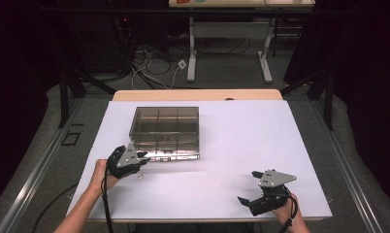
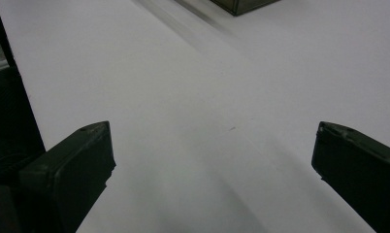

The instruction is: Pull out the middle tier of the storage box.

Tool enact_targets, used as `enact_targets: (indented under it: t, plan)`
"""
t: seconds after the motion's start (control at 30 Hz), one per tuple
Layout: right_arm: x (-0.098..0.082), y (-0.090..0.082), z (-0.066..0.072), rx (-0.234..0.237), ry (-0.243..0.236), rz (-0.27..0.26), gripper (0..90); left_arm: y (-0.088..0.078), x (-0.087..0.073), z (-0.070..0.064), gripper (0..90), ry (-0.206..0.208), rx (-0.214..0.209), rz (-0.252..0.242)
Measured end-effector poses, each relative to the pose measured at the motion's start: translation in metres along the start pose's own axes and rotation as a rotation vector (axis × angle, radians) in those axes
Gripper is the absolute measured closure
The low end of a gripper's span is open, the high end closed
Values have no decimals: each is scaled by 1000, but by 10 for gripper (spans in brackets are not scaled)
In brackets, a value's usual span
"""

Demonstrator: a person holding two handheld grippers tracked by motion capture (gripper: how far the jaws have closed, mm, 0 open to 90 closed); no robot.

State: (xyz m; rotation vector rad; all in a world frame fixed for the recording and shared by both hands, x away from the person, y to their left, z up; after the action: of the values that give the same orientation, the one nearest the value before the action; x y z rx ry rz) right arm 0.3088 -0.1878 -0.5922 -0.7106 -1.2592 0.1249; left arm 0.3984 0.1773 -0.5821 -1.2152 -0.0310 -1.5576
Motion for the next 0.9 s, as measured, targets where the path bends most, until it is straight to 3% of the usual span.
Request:
enact_targets:
  t: [0.73, 0.9]
  plan:
    - [0, 0, 0, -2, -5, 4, 10, -11, -16, 15, 738, -59, 23, 11]
    - [0, 0, 0, -3, 0, 2, 10, -15, -6, 15, 683, -118, -5, -21]
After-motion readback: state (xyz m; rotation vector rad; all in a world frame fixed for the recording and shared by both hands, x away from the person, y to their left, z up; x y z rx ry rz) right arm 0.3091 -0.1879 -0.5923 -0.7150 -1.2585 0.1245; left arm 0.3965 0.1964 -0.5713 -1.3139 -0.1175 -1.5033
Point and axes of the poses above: each handheld gripper's, and its own axes: y roughly forward along the jaws, x roughly out of its top, z roughly to its left, the point moved 9 cm from there along y, roughly forward along the jaws, and after that the axes turned 15 degrees about x, right-handed, at the moved point
